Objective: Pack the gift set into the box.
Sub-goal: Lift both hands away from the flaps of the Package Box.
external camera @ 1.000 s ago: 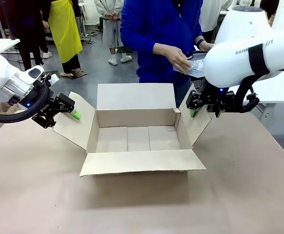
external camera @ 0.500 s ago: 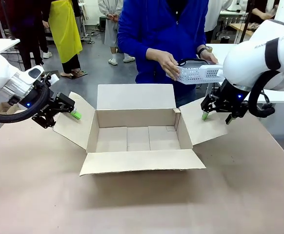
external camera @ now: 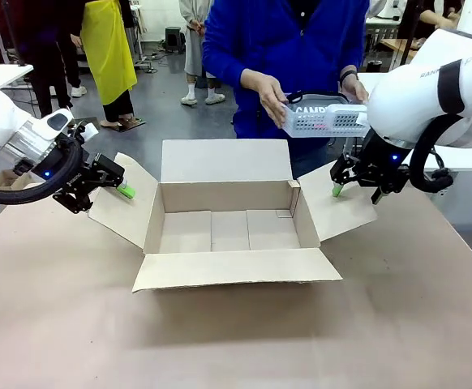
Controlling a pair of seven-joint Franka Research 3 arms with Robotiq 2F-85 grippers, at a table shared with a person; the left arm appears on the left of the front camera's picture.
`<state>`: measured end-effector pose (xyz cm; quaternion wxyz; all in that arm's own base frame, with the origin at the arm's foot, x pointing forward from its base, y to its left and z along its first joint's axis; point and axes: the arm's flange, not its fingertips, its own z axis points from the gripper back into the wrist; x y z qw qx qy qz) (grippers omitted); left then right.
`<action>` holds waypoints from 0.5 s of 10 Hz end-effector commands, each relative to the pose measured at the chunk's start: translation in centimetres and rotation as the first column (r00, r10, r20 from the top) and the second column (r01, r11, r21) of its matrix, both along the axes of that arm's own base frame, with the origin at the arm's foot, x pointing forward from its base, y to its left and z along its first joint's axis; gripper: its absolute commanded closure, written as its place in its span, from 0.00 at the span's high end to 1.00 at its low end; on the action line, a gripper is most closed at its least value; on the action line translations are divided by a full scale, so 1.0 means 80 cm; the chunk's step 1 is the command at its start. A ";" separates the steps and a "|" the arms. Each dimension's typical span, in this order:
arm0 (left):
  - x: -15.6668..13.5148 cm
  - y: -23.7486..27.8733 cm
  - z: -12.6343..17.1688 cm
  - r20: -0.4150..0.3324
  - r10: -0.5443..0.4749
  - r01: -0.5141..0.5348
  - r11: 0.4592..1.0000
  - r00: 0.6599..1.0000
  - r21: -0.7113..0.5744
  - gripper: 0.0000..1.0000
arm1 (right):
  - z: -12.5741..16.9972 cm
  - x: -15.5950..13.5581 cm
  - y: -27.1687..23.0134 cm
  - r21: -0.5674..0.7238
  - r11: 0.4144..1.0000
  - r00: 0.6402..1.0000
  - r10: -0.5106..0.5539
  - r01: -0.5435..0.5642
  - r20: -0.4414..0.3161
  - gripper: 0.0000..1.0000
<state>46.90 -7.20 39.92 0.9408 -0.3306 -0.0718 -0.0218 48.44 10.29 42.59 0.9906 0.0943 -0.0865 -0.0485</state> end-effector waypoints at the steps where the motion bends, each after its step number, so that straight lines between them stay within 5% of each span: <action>1: -0.003 0.001 0.003 -0.009 -0.001 0.002 1.000 1.000 0.012 1.00 | 0.005 0.000 -0.001 0.002 1.000 1.000 0.000 0.000 -0.005 1.00; 5: -0.003 0.001 0.003 -0.009 -0.001 0.002 1.000 1.000 0.012 1.00 | 0.005 0.000 -0.001 0.002 1.000 1.000 0.000 0.000 -0.005 1.00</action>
